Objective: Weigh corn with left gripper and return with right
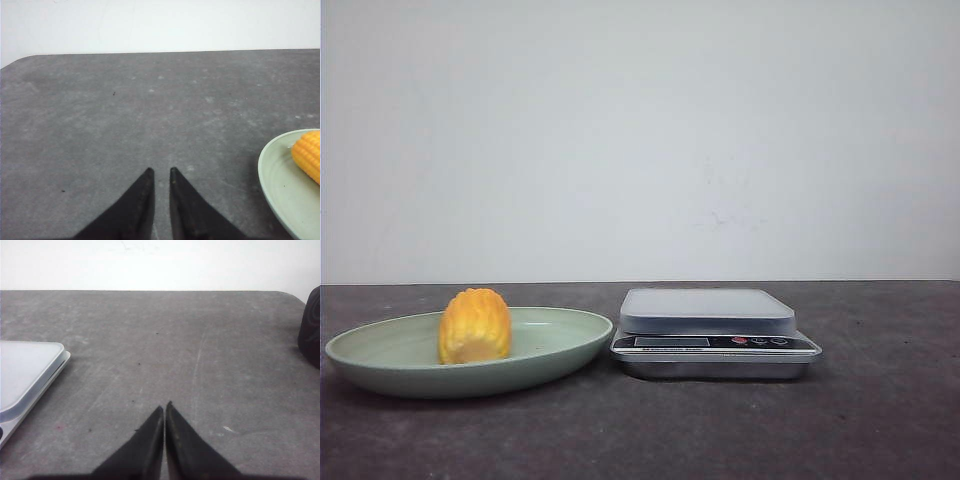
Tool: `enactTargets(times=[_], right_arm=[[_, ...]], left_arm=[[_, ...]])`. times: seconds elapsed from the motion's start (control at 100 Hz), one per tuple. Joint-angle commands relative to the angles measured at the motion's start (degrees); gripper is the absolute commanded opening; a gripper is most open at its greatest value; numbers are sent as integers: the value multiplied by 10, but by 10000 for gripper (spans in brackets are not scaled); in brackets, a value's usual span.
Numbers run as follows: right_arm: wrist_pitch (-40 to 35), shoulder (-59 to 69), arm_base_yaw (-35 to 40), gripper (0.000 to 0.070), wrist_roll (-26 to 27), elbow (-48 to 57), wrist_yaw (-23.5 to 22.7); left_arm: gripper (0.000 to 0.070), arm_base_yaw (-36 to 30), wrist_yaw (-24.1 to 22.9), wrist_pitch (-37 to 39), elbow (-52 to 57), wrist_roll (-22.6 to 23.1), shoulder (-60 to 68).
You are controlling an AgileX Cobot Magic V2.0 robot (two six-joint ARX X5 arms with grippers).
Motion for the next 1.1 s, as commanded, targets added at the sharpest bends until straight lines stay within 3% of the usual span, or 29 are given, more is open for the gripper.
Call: enactTargets(times=[0.0,1.09], right_arm=[[5,0,0,2,-3,-2,0],[5,0,31,2,-3,-2,0]], left_arm=[[15,0,2,-3,-10,-1,0],[15,0,2,-3,-10,-1,0]])
